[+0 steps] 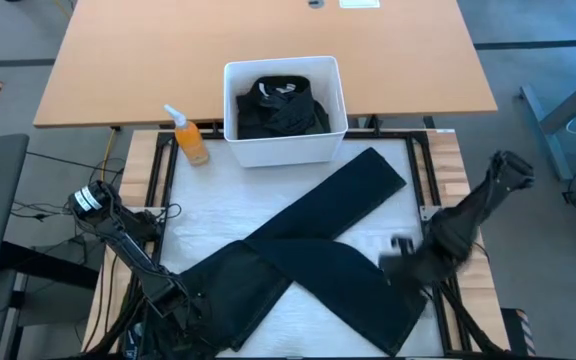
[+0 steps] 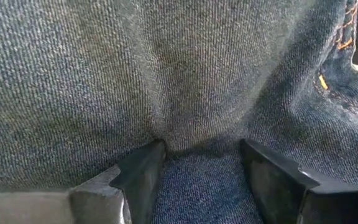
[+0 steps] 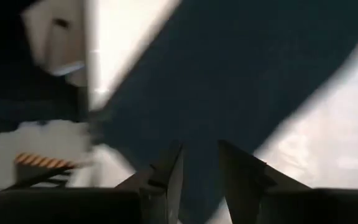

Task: Fold laundry
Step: Fold the dark blue jeans from the white laundry organizer

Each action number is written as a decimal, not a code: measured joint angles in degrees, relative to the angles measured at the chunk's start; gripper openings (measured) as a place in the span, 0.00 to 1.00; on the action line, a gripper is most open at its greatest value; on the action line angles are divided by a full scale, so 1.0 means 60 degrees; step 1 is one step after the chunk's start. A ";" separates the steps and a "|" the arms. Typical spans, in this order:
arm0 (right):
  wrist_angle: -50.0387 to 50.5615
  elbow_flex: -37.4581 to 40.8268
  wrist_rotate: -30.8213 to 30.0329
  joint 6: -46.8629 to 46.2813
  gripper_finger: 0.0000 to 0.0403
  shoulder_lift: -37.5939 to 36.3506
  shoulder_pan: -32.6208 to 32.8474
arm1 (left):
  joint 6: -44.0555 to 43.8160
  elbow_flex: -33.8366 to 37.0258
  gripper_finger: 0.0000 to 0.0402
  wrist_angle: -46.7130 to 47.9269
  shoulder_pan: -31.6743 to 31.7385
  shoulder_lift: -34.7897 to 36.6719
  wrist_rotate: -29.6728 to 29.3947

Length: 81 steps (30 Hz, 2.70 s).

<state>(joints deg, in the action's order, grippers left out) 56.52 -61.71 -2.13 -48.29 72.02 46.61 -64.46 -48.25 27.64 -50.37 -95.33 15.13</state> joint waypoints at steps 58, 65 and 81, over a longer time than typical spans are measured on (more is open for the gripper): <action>-0.4550 -0.0007 -0.0579 -0.0184 0.36 0.4931 0.3370 | -0.1342 0.0025 0.54 -0.0742 0.0222 -0.0015 0.0479; -0.4523 -0.0007 -0.0286 -0.0125 0.54 0.5066 0.3352 | -0.1339 0.0025 0.54 -0.0798 0.0229 -0.0025 0.0577; -0.4575 -0.0007 -0.1632 -0.0696 0.18 0.5070 0.3325 | -0.1390 0.0022 0.54 -0.0852 0.0226 -0.0025 0.0637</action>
<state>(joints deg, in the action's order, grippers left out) 29.07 -61.76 -11.92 -52.47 102.44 66.56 -72.79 -48.12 22.52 -49.01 -95.48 18.95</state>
